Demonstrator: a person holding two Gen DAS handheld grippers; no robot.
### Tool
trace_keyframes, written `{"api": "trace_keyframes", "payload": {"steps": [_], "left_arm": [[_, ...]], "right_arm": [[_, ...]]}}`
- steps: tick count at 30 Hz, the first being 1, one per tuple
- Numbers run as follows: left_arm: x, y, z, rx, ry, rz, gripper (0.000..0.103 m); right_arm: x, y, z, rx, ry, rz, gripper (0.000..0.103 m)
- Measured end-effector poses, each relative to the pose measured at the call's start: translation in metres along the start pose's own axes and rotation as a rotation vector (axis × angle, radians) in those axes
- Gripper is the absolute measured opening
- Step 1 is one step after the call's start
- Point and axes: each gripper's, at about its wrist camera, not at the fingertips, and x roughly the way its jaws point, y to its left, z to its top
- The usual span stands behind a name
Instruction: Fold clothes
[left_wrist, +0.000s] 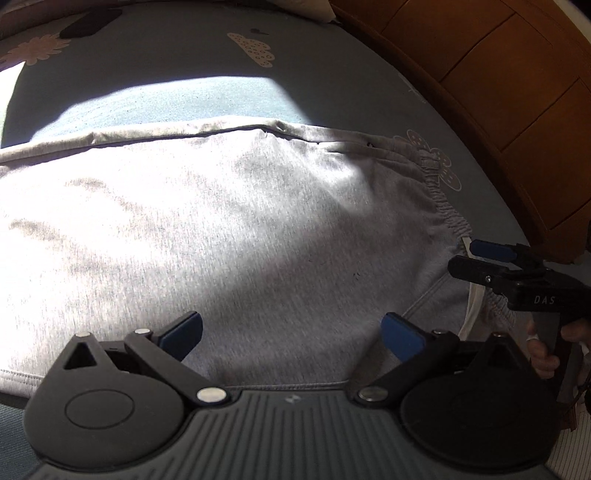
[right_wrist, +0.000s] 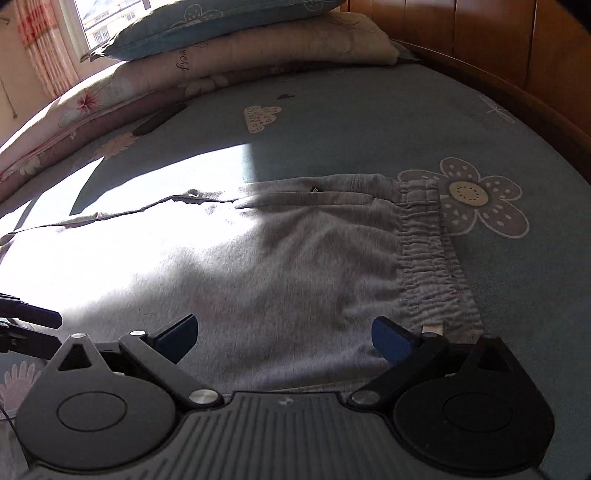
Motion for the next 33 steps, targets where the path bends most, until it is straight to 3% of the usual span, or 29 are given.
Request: {"api": "trace_keyframes", "payload": {"steps": [4,9,15,20,24,28,33], "left_arm": [[-0.007,-0.013,-0.008,0.057,-0.039,0.054,0.102],[-0.007,-0.027,-0.025,0.131,-0.034,0.133,0.102],[-0.017,-0.038,-0.047,0.19,-0.019,0.193,0.102],[-0.03,-0.044,-0.06,0.221,-0.057,0.271,0.102],[-0.039,-0.039,-0.066,0.17,-0.068,0.298,0.102],[-0.045,-0.032,-0.07,0.116,-0.069,0.315,0.102],[-0.053,-0.036,-0.081,0.119,-0.075,0.323,0.102]], "right_arm": [[-0.026,0.012,-0.022,0.009,0.051,0.036,0.101],[-0.043,0.018,-0.051,0.065,0.122,0.033,0.093],[-0.05,0.01,-0.069,0.191,0.134,0.076,0.083],[-0.04,0.037,-0.065,0.124,0.155,0.197,0.083],[-0.025,0.07,-0.06,-0.02,0.167,0.269,0.083],[0.003,0.096,-0.053,-0.167,0.283,0.272,0.084],[-0.005,0.093,-0.068,-0.244,0.536,0.338,0.088]]}}
